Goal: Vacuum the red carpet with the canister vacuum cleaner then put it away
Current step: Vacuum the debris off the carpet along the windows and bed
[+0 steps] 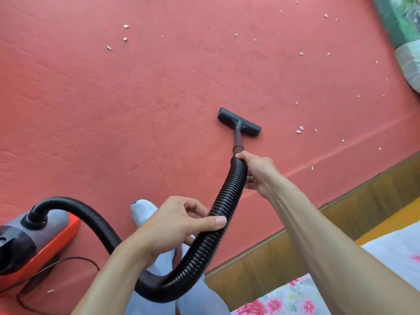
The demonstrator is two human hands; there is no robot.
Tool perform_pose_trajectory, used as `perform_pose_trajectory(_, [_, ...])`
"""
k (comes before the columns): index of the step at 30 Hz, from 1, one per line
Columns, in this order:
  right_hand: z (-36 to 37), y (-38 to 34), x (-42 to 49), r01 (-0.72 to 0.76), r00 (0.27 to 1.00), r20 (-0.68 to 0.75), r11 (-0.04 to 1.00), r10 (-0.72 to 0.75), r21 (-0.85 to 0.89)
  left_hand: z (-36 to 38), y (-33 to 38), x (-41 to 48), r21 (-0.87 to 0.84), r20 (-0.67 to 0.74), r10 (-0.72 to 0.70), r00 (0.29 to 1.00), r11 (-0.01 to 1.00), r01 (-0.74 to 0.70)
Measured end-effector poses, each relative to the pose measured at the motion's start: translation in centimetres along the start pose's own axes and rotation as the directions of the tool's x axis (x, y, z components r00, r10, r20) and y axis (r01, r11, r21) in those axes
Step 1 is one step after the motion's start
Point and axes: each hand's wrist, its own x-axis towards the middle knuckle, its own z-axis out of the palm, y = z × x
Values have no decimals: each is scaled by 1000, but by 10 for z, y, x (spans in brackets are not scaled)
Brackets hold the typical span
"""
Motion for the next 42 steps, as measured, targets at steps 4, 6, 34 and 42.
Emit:
perform_pose_trajectory(4, [31, -16, 31, -7, 997, -80, 998, 12, 56, 7, 9, 30, -2, -146, -29, 989, 1000, 29])
perform_pose_trajectory(6, [40, -25, 38, -27, 997, -63, 984, 38, 178, -1, 19, 40, -1, -160, -15, 987, 1000, 15])
perform_pose_trajectory(34, [38, -177, 73, -139, 975, 200, 970, 99, 200, -20, 135, 88, 226, -428, 97, 898, 974, 3])
perform_pose_trajectory(42, [17, -227, 30, -211, 850, 503, 976, 154, 58, -64, 193, 27, 196, -138, 70, 988, 980, -42])
